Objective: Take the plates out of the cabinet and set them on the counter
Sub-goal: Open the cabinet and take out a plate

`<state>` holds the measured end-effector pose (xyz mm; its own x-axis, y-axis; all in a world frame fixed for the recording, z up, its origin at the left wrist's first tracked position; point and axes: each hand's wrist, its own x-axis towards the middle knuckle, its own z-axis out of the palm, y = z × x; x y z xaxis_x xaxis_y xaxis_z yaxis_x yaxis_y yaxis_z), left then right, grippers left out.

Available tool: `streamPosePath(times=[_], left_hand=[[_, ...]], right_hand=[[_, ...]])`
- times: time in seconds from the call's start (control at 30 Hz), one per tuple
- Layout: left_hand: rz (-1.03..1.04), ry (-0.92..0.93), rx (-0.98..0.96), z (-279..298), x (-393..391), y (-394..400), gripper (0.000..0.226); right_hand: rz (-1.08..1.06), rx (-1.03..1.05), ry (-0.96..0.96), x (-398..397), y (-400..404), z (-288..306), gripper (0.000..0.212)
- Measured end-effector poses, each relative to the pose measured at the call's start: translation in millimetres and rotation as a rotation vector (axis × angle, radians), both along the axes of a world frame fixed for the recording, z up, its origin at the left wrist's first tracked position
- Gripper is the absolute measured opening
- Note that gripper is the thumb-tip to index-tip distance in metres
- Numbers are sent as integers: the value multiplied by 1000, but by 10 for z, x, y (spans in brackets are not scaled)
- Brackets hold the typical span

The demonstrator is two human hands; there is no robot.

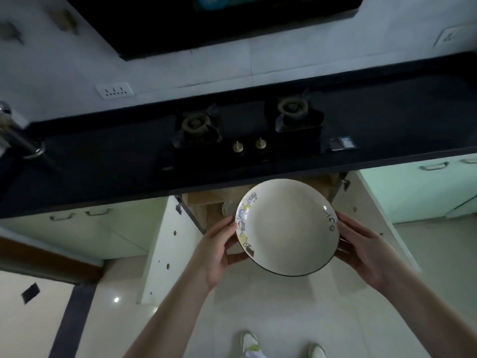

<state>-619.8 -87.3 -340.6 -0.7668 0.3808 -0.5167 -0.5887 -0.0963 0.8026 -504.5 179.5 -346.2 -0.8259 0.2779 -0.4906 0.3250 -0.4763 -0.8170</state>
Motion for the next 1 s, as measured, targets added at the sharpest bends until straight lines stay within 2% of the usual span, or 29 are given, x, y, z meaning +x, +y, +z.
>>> streamPosePath(times=[0.3, 0.47, 0.7, 1.0], left_hand=[[64, 130, 4, 226, 509, 421, 30], [174, 148, 11, 278, 779, 289, 31], [387, 165, -11, 301, 1113, -522, 29], [720, 108, -17, 489, 1531, -1842, 27]], right_hand=[[137, -133, 91, 352, 607, 353, 32], [227, -170, 95, 291, 641, 447, 33], [444, -164, 75, -93, -71, 476, 32], [712, -156, 44, -542, -1622, 529, 25]])
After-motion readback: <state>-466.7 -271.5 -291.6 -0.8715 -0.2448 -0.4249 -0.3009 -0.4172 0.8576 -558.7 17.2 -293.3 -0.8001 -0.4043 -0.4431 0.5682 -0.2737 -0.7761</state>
